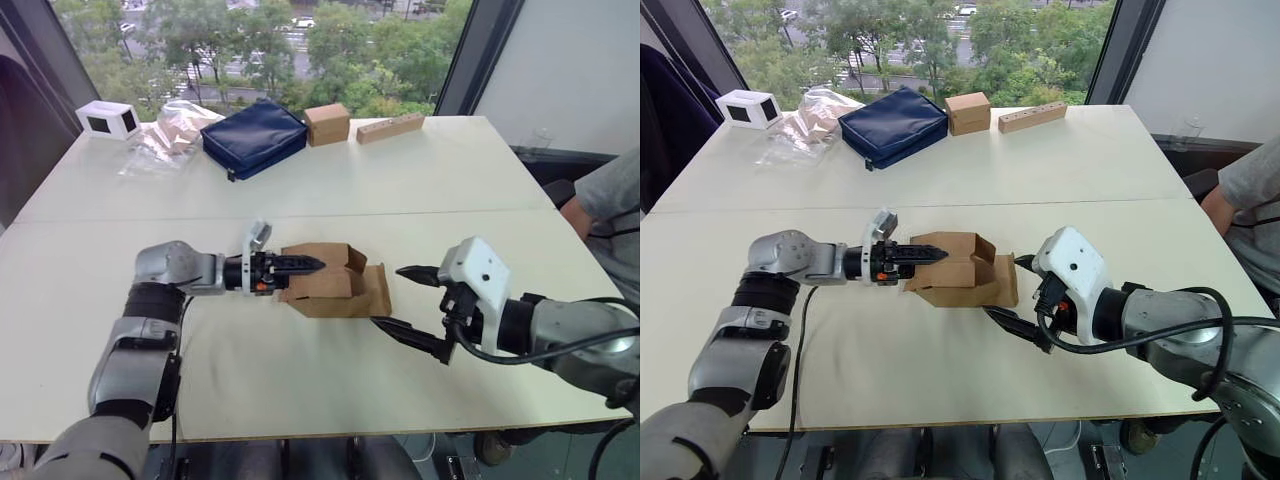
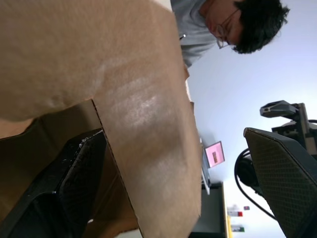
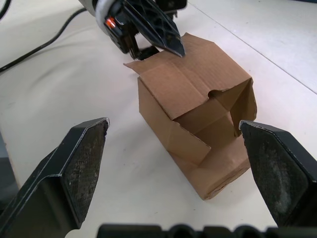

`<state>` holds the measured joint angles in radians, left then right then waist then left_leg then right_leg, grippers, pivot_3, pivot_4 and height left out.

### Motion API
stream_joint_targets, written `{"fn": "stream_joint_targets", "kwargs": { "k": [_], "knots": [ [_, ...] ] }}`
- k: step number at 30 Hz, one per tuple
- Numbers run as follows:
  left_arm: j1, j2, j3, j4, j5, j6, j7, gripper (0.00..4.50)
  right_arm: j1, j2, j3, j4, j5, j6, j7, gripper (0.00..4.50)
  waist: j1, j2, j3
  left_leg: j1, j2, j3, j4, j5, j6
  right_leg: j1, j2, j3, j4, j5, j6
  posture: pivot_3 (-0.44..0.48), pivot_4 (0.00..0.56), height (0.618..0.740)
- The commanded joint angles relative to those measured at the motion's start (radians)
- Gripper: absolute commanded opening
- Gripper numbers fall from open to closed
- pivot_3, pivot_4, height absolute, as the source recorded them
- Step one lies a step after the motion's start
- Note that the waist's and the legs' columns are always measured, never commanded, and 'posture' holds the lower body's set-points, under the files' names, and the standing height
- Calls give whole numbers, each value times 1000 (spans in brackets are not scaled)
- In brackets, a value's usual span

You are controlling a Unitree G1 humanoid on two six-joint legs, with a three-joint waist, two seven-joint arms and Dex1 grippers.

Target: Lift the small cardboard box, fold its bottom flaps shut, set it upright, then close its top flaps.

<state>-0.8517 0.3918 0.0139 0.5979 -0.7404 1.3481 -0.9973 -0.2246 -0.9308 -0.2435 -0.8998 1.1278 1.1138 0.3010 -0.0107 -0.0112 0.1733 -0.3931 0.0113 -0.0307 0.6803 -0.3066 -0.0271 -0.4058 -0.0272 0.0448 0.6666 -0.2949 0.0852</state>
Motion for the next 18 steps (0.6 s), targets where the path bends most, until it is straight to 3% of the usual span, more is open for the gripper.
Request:
{"fn": "stream_joint_targets", "kwargs": {
  "k": [1,3,12,18],
  "knots": [
    [-35,-10,10,21,15,-23,-17,4254,3,-23,-28,-24,39,-16,-30,4480,0,0,0,0,0,0,0,0,0,0,0,0,0,0,0,0,150,740],
    [-40,-13,21,34,10,-7,-23,3696,10,-30,-30,-27,53,-22,-44,4500,0,0,0,0,0,0,0,0,0,0,0,0,0,0,0,0,150,740],
    [-46,-20,19,25,12,-6,-43,160,60,-64,-51,-24,109,-45,-70,4500,0,0,0,0,0,0,0,0,0,0,0,0,0,0,0,0,150,740],
    [-38,-8,16,-15,2,5,-74,33,79,-92,-60,-18,133,-64,-81,4500,0,0,0,0,0,0,0,0,0,0,0,0,0,0,0,0,150,740]
  ]
}}
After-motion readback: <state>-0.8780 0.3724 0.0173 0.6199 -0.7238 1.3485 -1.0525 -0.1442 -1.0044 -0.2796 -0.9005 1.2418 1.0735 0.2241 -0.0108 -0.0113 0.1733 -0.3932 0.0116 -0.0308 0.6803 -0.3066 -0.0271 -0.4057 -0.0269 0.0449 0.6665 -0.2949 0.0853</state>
